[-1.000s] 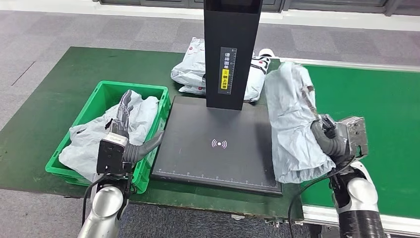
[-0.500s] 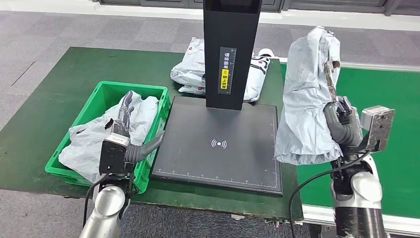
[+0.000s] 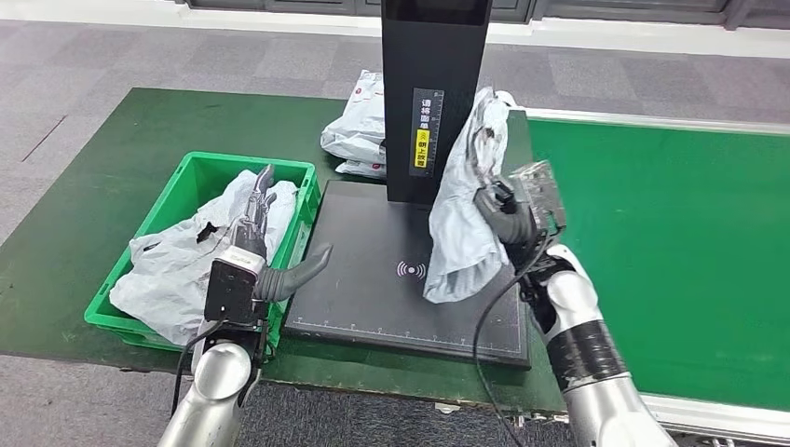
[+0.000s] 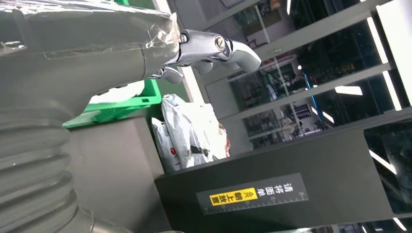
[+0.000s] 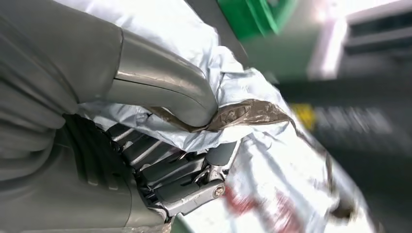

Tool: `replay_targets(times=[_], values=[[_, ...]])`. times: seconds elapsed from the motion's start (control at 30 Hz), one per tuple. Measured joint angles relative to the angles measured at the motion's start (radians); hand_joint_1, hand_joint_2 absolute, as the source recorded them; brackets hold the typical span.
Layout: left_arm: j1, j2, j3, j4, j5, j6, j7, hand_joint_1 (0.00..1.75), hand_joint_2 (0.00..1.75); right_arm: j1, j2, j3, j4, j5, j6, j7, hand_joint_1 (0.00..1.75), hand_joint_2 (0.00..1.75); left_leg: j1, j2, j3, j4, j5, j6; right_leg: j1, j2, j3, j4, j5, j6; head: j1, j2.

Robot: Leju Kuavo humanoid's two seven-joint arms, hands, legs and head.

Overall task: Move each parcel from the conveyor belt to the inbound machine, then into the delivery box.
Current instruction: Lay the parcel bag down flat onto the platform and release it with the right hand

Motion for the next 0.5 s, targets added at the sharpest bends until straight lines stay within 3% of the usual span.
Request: replay_targets(times=[0.2, 0.23, 0.33, 0.37, 0.5], values=[[-0.011, 0.012, -0.024, 0.008, 0.017, 0.024, -0.006, 0.00, 1.75, -0.010, 0.082, 0.131, 0.128, 0.029, -0.029, 0.000, 1.71, 1.75, 0.000, 0.000, 0.000, 0.000, 0.000, 0.000, 0.000, 0.000, -0.001, 0.000, -0.001, -0.001, 0.000, 0.000], [-0.011, 0.013, -0.025, 0.008, 0.018, 0.026, -0.007, 0.00, 1.75, -0.010, 0.092, 0.146, 0.139, 0.032, -0.033, -0.001, 1.36, 1.75, 0.000, 0.000, 0.000, 0.000, 0.000, 0.000, 0.000, 0.000, -0.001, 0.000, -0.001, -0.001, 0.000, 0.000], [-0.012, 0.017, -0.028, 0.009, 0.019, 0.029, -0.008, 0.00, 1.75, -0.010, 0.110, 0.177, 0.163, 0.036, -0.037, -0.003, 0.08, 1.75, 0.000, 0.000, 0.000, 0.000, 0.000, 0.000, 0.000, 0.000, -0.001, 0.000, -0.001, -0.001, 0.000, 0.000], [-0.012, 0.018, -0.029, 0.009, 0.020, 0.030, -0.008, 0.00, 1.75, -0.010, 0.114, 0.184, 0.169, 0.040, -0.038, -0.002, 0.00, 1.75, 0.000, 0.000, 0.000, 0.000, 0.000, 0.000, 0.000, 0.000, -0.001, 0.000, -0.001, -0.001, 0.000, 0.000], [-0.017, 0.023, -0.031, 0.013, 0.022, 0.034, -0.008, 0.00, 1.75, -0.010, 0.121, 0.229, 0.181, 0.129, -0.042, 0.015, 0.00, 1.75, 0.000, 0.000, 0.000, 0.000, 0.000, 0.000, 0.000, 0.000, -0.001, 0.000, -0.001, -0.001, 0.000, 0.000]])
